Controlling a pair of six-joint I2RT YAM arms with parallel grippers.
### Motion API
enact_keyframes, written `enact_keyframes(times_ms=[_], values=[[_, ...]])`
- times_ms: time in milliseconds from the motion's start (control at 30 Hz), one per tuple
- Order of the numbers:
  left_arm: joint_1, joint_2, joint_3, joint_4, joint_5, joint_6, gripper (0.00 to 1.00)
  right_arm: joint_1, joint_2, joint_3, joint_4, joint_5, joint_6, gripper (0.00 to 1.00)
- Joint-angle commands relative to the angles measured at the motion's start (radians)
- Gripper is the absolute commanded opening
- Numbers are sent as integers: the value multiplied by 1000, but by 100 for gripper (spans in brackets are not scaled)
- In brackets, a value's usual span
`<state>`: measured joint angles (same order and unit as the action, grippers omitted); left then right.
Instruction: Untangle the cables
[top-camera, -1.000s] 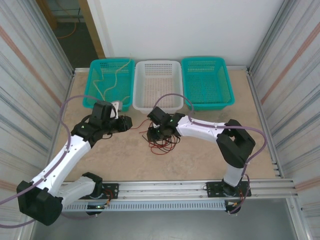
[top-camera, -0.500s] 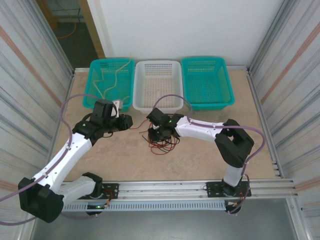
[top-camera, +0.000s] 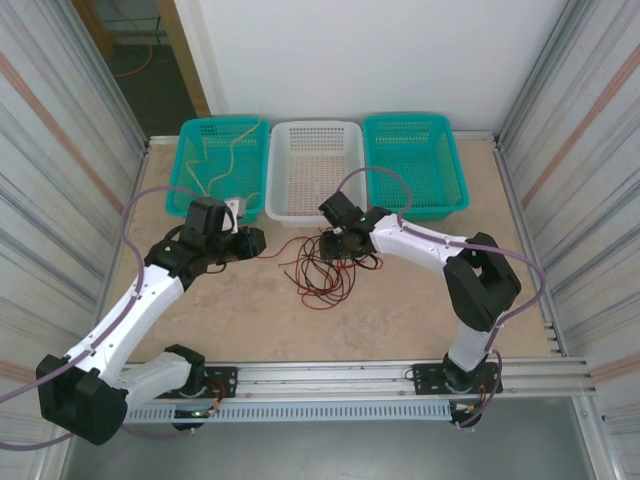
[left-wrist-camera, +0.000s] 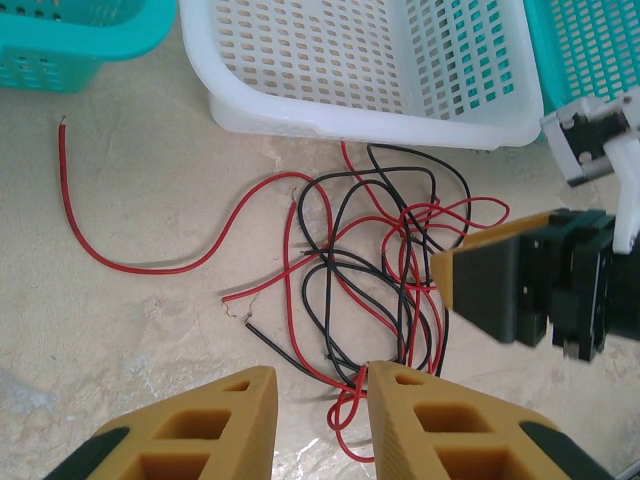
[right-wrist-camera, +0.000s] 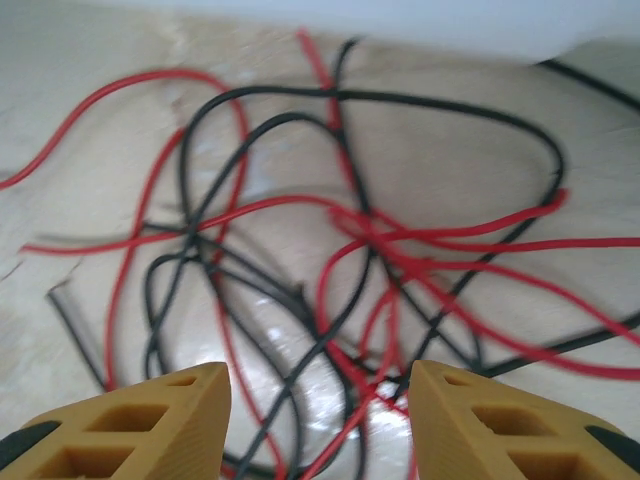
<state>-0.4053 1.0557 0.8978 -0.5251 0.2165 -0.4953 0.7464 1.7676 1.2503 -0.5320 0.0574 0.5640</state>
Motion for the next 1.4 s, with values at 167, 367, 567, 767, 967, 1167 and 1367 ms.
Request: enact_keyframes(times_ms=[167,367,567,767,967,1167,1367], values=[[8,-18,38,-1,2,11,30,17,107,-69,-29,44,-48,41],[9,-7,38,10,3,13,30,55,44,-199,-22,31,-16,21],[9,6,46,16,3,17,30,61,-76,-290,-38,57,13,16],[10,4,53,9,-4,23,29,44,-127,-245,-53,56,3,22],[15,-26,42,-16,-30,38,29,48,-144,-156,-50,34,-12,25],[52,-38,39,-19,-12,31,29,40,-61,4,-9,44,-27,27],[54,-61,37,-46,-20,39,29,12,49,106,29,73,-24,26]])
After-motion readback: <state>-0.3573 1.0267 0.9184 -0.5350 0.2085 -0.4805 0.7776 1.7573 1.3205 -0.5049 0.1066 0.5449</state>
